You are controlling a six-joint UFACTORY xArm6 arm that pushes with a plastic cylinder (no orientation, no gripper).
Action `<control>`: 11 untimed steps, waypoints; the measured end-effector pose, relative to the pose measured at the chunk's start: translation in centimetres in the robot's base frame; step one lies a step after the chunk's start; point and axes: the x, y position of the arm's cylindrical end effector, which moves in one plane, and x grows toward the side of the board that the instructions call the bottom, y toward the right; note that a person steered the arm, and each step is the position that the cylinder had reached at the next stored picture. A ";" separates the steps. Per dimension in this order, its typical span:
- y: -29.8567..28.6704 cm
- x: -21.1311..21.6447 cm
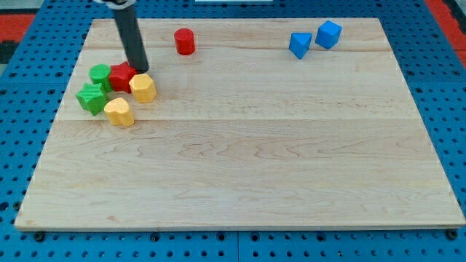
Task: Move the red circle into the red star
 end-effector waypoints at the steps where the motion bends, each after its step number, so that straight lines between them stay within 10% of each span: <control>1: 3.8 0.1; 2: 14.1 -3.0; 6: -0.8 -11.2; 8: -3.2 -1.4; 10: 1.9 -5.1; 11: 1.7 -0.4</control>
